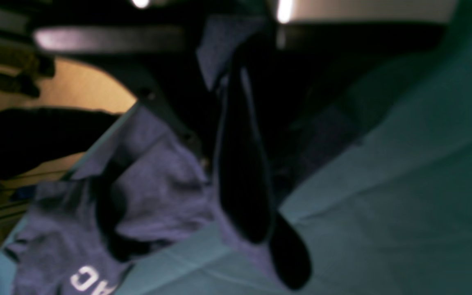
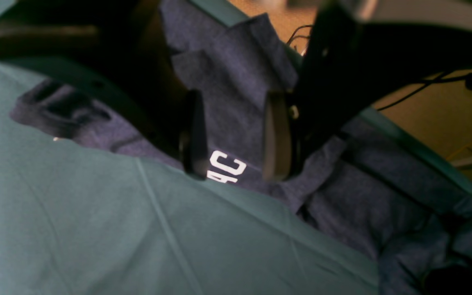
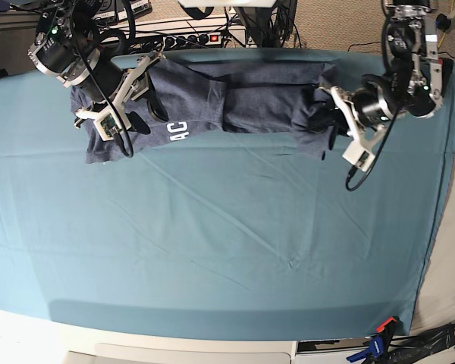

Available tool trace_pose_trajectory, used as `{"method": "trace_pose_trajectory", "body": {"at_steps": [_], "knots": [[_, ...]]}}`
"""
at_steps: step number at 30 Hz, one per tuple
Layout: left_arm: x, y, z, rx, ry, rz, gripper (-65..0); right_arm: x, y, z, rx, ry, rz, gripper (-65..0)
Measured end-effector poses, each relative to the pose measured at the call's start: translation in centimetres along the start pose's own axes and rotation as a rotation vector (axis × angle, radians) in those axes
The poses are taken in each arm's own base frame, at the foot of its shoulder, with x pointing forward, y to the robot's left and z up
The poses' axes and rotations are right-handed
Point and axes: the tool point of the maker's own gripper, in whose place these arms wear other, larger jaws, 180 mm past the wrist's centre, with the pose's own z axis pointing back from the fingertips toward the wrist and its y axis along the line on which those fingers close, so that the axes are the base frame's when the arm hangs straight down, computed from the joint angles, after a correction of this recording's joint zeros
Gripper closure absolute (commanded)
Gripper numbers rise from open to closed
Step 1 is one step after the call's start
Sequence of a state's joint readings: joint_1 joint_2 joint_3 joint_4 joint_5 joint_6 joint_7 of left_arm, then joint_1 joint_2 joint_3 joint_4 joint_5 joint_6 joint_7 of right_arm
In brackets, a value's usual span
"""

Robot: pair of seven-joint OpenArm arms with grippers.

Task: Fold the T-shirt properly
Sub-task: 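Lift the shirt end with the left gripper and fold it toward the right gripper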

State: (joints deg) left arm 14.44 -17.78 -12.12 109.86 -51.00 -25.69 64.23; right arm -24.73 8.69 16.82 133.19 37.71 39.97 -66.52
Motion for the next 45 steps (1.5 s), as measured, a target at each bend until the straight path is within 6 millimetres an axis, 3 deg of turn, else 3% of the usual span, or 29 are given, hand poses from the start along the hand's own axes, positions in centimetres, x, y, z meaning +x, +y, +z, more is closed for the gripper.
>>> {"method": "trace_pose_trajectory", "body": {"at_steps": [11, 18, 26, 39, 45], "knots": [[-0.3, -1.8, -1.2, -0.047, -0.023, 0.043, 0.0, 0.2, 0.0, 0.0, 0.000, -0.010, 0.000, -23.4], [-2.2, -5.6, -3.1, -0.145, 0.045, 0.017, 0.0, 0.3, 0.0, 0.0, 0.000, -0.014, 0.000, -23.4], [-2.5, -8.5, -4.8, -0.206, 0.062, -0.023, 0.0, 0.3, 0.0, 0.0, 0.000, -0.015, 0.000, -23.4], [-1.7, -8.6, -5.0, -0.202, 0.044, -0.032, 0.0, 0.3, 0.0, 0.0, 0.000, -0.018, 0.000, -23.4], [-0.7, -11.7, -5.9, -0.297, -0.007, -0.028, 0.0, 0.5, 0.0, 0.0, 0.000, -0.029, 0.000, -23.4]]}}
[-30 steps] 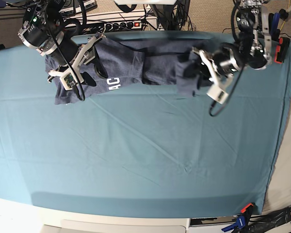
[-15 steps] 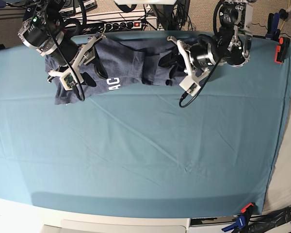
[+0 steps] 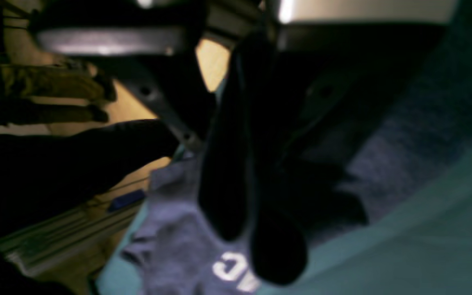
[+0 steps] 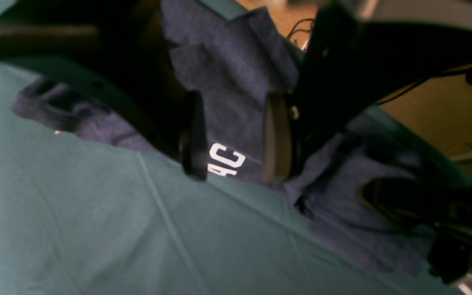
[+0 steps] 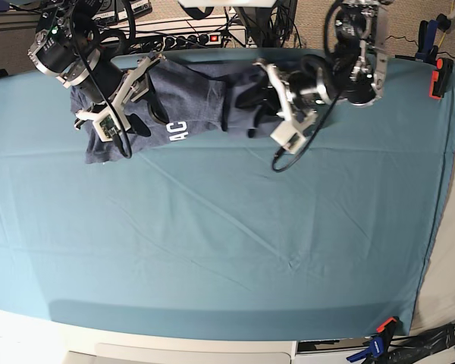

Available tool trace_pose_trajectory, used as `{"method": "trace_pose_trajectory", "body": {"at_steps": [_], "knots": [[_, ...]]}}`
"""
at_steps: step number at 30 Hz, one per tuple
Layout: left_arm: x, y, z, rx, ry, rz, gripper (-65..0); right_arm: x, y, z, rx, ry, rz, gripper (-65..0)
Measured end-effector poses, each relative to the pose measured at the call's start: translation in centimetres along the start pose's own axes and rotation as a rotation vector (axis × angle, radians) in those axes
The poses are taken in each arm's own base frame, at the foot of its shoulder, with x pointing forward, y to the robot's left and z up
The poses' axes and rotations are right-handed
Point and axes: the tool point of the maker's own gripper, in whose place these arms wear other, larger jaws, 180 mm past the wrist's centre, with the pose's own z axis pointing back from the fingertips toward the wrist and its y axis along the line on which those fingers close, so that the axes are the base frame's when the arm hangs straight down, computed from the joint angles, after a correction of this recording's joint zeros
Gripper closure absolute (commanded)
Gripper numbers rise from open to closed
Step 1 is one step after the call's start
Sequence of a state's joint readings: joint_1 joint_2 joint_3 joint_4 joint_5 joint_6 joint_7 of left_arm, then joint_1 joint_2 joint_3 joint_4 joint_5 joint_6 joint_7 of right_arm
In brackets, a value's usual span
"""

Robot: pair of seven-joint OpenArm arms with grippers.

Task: Fold the T-shirt properly
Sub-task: 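Lift the shirt end with the left gripper and fold it toward the right gripper, then lower the folded end onto the shirt with the left gripper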

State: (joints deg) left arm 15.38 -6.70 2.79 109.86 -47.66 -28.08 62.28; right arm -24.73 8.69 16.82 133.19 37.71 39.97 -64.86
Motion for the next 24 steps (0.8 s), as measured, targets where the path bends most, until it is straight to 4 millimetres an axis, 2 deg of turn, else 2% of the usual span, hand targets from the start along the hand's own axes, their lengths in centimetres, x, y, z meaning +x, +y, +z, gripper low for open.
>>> {"method": "trace_pose_trajectory", "body": {"at_steps": [4, 8, 15, 24], "knots": [[-0.4, -1.1, -1.1, -0.018, 0.032, -0.047, 0.0, 0.1, 0.0, 0.0, 0.000, -0.004, 0.000, -23.4], [0.3, -1.8, -1.8, -0.036, 0.031, -0.087, 0.0, 0.1, 0.0, 0.0, 0.000, -0.004, 0.000, -23.4], [1.9, -1.4, -2.0, -0.020, -0.004, -0.120, 0.0, 0.1, 0.0, 0.0, 0.000, -0.004, 0.000, -23.4], [1.7, -1.4, -2.0, -0.016, 0.006, -0.121, 0.0, 0.1, 0.0, 0.0, 0.000, -0.004, 0.000, -23.4]]}}
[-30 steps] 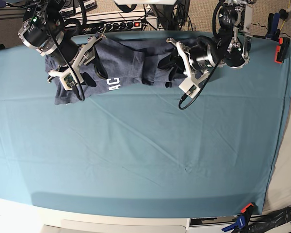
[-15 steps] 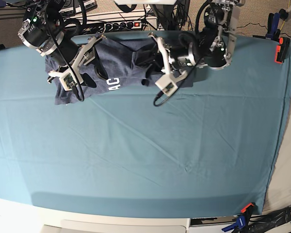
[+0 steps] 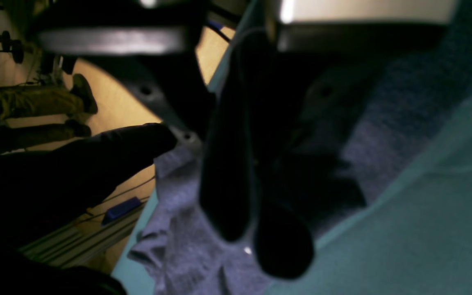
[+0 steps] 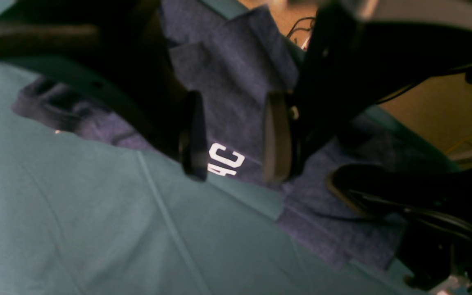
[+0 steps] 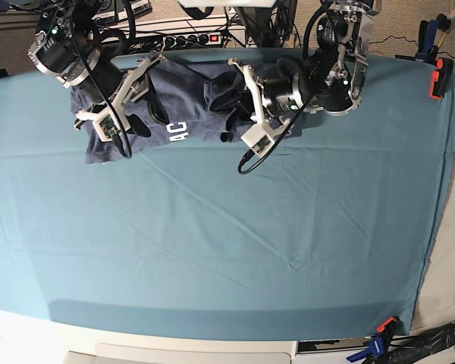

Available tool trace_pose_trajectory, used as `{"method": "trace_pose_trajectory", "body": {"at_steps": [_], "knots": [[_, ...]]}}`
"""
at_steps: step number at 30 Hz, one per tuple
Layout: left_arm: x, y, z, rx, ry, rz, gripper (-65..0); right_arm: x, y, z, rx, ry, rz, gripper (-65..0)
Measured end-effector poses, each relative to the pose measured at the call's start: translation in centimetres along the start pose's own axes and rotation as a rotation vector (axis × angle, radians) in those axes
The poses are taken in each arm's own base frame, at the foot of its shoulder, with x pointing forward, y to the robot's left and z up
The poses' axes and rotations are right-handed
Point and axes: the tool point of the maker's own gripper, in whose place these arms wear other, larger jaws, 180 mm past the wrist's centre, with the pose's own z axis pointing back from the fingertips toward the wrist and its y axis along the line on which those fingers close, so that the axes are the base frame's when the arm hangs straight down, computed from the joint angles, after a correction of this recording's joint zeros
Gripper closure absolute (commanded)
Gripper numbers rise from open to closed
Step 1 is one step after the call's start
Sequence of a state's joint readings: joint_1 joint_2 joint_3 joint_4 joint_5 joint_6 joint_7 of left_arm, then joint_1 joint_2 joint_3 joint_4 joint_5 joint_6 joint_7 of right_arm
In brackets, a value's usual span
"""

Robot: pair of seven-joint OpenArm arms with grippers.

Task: Fold the T-shirt properly
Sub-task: 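Lower the folded end onto the shirt with the left gripper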

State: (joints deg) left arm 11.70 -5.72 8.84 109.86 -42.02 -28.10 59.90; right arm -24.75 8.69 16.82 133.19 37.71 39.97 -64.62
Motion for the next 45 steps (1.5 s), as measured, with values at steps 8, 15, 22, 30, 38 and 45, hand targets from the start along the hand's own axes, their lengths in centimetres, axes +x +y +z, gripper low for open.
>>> {"method": "trace_pose_trajectory", "body": {"at_steps": [8, 15, 22, 30, 38, 45], "knots": [[-0.1, -0.6, 0.0, -0.034, 0.006, -0.029, -0.8, 0.0, 0.0, 0.0, 0.000, 0.000, 0.000, -23.4], [-0.1, -1.3, 0.0, -0.074, 0.003, -0.058, -6.2, 0.0, 0.0, 0.0, 0.000, 0.000, 0.001, -23.4], [0.0, -1.8, 0.1, -0.097, -0.002, -0.069, -21.7, 0.0, 0.0, 0.0, 0.000, 0.000, 0.000, -23.4], [0.0, -1.7, 0.1, -0.097, -0.003, -0.070, -28.2, 0.0, 0.0, 0.0, 0.000, 0.000, 0.001, -23.4], [1.2, -1.0, 0.1, -0.075, -0.010, -0.113, -28.2, 0.4, 0.0, 0.0, 0.000, -0.023, 0.000, -23.4], [1.4, -0.9, 0.1, -0.070, -0.009, -0.119, -28.2, 2.9, -0.5, -0.2, 0.001, -0.116, 0.015, -23.4]]}}
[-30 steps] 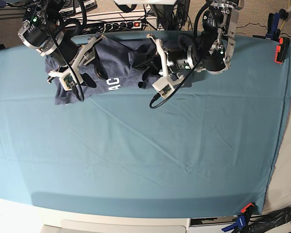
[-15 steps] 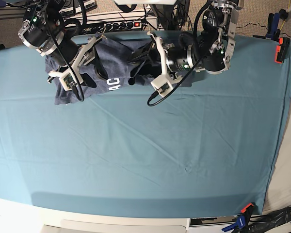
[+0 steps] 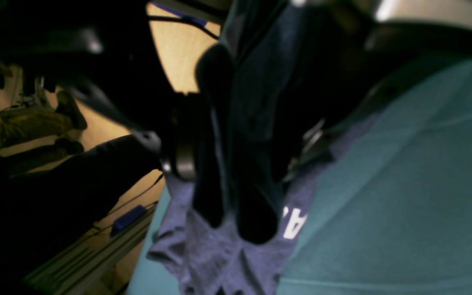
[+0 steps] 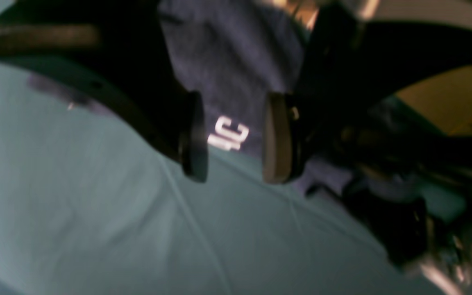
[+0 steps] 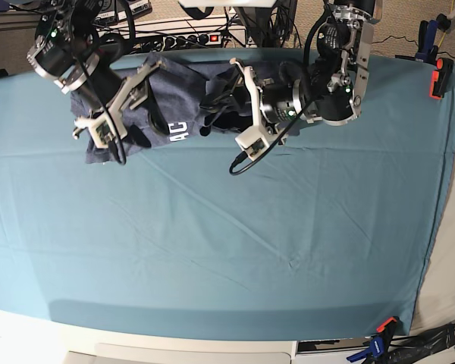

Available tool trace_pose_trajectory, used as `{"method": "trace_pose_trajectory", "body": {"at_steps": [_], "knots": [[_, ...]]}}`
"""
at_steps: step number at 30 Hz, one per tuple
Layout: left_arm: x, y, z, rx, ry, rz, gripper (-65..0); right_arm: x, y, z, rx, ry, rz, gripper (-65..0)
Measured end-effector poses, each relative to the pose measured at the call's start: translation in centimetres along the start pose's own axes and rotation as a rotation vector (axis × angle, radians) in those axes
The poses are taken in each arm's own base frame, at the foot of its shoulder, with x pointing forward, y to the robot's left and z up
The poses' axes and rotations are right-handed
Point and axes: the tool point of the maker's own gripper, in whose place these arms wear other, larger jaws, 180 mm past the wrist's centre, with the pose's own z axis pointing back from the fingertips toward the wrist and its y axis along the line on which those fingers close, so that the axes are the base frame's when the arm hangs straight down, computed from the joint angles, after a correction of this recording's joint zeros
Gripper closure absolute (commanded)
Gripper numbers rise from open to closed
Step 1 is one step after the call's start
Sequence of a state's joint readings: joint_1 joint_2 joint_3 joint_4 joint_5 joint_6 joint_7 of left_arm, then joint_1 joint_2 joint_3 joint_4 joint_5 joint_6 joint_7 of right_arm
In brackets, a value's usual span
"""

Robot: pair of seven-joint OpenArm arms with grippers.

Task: Fold the T-shirt properly
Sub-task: 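Lower the folded end onto the shirt with the left gripper, then open both grippers and lift them off the folded shirt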

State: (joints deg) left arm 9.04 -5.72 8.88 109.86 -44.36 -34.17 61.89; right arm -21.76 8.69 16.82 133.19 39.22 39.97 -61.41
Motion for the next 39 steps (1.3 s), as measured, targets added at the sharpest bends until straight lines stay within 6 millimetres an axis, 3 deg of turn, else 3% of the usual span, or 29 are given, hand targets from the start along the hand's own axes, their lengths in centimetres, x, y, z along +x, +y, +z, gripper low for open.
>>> {"method": "trace_pose_trajectory", "body": {"at_steps": [10, 14, 20, 27, 30, 33, 39], "knots": [[-0.2, 0.1, 0.0, 0.005, 0.013, -0.003, -28.2, 1.4, -0.6, -0.3, -0.010, -0.039, 0.020, -23.4], [1.1, -0.1, 0.7, 0.022, -0.016, -0.041, -28.2, 1.4, -0.6, -0.3, -0.010, -0.039, 0.020, -23.4], [3.1, 2.8, 3.9, 0.157, -0.091, -0.035, -28.2, 1.4, -0.6, -0.3, -0.011, -0.040, 0.020, -23.4], [4.0, 7.7, 9.6, 0.381, -0.172, 0.024, -28.1, 1.4, -0.6, -0.3, -0.011, -0.039, 0.021, -23.4], [3.1, 9.5, 12.0, 0.464, -0.168, 0.060, -28.1, 1.4, -0.6, -0.3, -0.011, -0.039, 0.021, -23.4], [0.8, 10.6, 14.1, 0.533, -0.117, 0.104, -28.1, 1.4, -0.6, -0.3, -0.011, -0.039, 0.021, -23.4], [-3.9, 9.9, 15.4, 0.559, -0.015, 0.185, -23.0, 1.6, -0.7, -0.3, -0.016, -0.047, 0.025, -23.4]]}}
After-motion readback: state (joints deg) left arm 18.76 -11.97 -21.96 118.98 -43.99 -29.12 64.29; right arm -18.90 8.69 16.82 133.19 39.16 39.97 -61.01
